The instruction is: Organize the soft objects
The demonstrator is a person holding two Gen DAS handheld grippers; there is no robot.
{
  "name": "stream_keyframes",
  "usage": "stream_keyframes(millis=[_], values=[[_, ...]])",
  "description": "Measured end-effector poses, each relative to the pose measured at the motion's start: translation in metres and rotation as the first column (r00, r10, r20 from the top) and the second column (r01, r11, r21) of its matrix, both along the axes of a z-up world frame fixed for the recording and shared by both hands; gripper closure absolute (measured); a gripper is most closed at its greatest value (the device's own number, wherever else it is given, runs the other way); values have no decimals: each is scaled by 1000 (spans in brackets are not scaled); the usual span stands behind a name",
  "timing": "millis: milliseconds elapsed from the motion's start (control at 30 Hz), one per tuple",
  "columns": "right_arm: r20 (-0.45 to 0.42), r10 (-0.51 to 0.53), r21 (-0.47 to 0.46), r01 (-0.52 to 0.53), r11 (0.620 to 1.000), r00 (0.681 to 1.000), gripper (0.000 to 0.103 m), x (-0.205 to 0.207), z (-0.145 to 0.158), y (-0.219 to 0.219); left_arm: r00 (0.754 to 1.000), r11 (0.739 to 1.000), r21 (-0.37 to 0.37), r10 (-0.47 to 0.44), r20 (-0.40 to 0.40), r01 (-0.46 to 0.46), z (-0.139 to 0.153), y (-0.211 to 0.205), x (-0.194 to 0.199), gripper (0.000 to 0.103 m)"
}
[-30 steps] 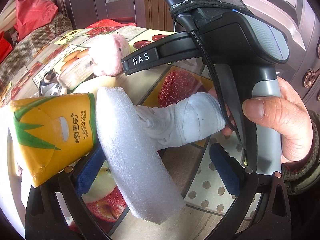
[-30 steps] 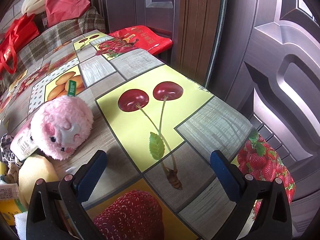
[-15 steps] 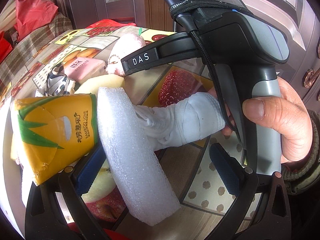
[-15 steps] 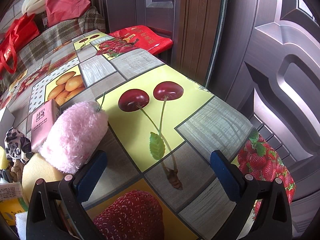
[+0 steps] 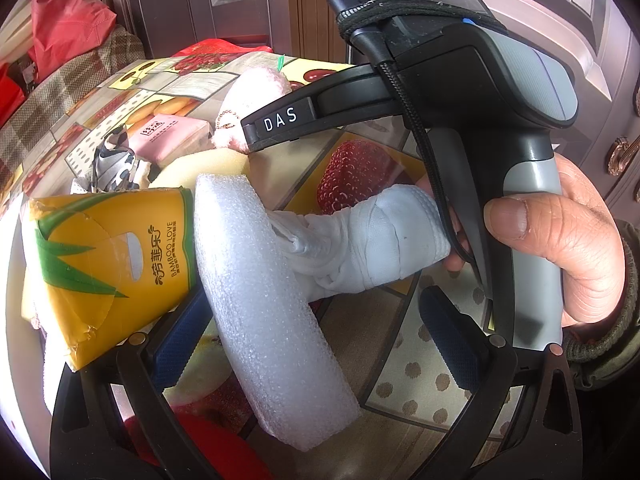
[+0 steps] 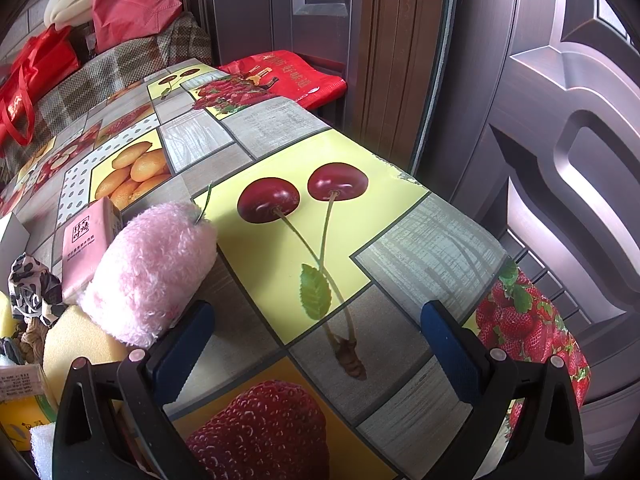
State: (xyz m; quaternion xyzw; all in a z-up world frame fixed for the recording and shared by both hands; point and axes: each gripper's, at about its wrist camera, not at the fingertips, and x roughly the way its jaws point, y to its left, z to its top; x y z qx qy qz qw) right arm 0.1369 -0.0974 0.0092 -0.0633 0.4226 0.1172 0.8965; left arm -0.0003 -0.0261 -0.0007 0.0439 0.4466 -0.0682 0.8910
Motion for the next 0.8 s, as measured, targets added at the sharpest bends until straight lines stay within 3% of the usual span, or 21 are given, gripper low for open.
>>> stream_keyframes(millis=[200,267,333,433,567,600,667,800], values=[[-1,1,10,-1,1000,1000,0,0,0,-1,1000,1000,-9,21,6,-21,2,-3,-6,1],[0,2,54,-2,999,1000,0,1,2,-7,997,998,-58,41,72,-37,14,3,-22,1],[8,9,166,-10,986,1000,0,1,7,-19,983,988,-144,73,170,-48,37,14,-44,1],[49,19,360,-36,932,999,0,-4,16,-45,926,974,-182,189,326,-135,76,41,-85,1],[213,115,364,-188,912,970,0,-21,40,-54,820,938,-208,345,456,-278,108,82,-136,0],[259,162,351,-249,903,952,0,-27,47,-54,820,933,-226,355,449,-281,109,91,-142,0],[319,280,343,-386,856,905,0,-36,60,-56,848,930,-250,351,397,-268,104,107,-146,0],[297,523,289,-597,749,799,0,-52,70,-50,911,950,-194,293,290,-244,72,96,-142,0]])
